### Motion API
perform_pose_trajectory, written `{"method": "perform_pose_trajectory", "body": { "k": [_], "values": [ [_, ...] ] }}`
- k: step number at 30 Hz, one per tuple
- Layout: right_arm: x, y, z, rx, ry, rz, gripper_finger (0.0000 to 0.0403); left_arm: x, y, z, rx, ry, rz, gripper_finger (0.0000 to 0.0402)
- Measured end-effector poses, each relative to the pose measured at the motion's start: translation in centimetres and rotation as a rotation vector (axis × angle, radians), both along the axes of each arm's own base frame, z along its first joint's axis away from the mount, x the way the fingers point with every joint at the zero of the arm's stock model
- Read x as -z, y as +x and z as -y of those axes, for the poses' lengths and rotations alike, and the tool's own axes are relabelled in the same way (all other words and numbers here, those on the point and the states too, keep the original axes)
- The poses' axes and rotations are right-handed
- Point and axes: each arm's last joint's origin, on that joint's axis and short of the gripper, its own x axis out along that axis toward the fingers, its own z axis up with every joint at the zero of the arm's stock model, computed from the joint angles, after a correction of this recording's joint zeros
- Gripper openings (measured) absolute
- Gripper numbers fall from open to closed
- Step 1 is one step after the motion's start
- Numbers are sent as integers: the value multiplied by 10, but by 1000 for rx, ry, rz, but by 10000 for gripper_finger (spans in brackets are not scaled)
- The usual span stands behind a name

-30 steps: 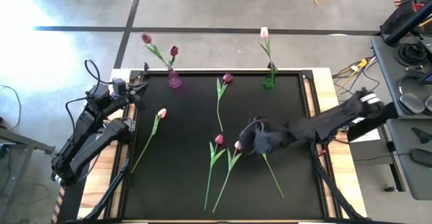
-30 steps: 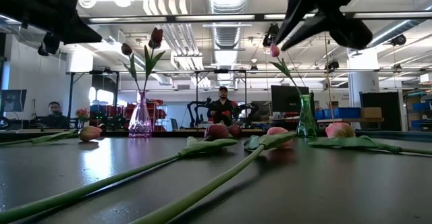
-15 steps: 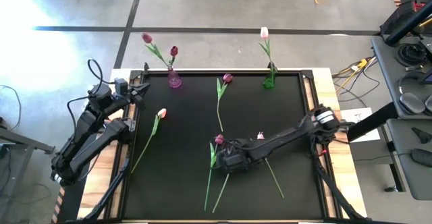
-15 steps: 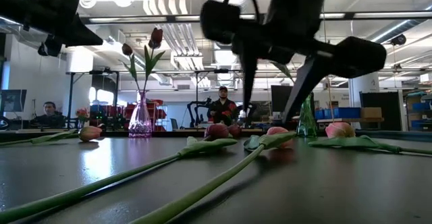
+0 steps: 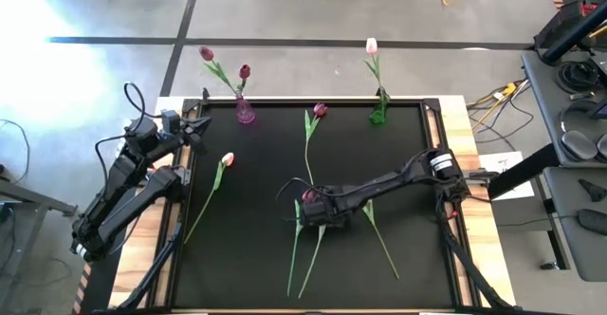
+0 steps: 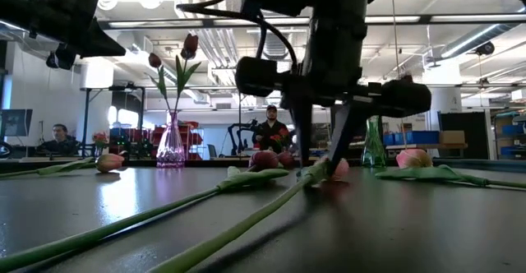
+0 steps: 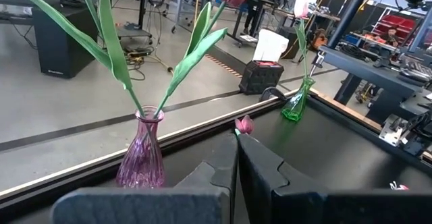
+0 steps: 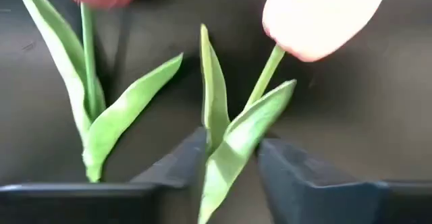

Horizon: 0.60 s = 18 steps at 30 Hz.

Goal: Sort flowers into vase by color
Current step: Put the center pink flower into the green vase

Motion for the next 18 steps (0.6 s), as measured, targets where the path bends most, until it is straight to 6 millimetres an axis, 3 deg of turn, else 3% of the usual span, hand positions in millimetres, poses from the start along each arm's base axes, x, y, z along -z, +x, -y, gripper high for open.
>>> {"method": "perform_pose_trajectory", "body": {
  "k": [4, 8, 12, 18],
  "values": [
    [-3, -3, 10, -108, -28, -28, 24, 0, 0, 0, -1, -1, 0, 0],
    [-19, -5, 23, -192, -68, 0, 12, 0, 0, 0, -2, -6, 5, 0],
    [-61, -14, 40, -208, -188, 100, 10, 0, 0, 0, -2, -6, 5, 0],
    [-145, -55, 73, -201, -547, 225, 9, 0, 0, 0, -3, -1, 8, 0]
  ]
}}
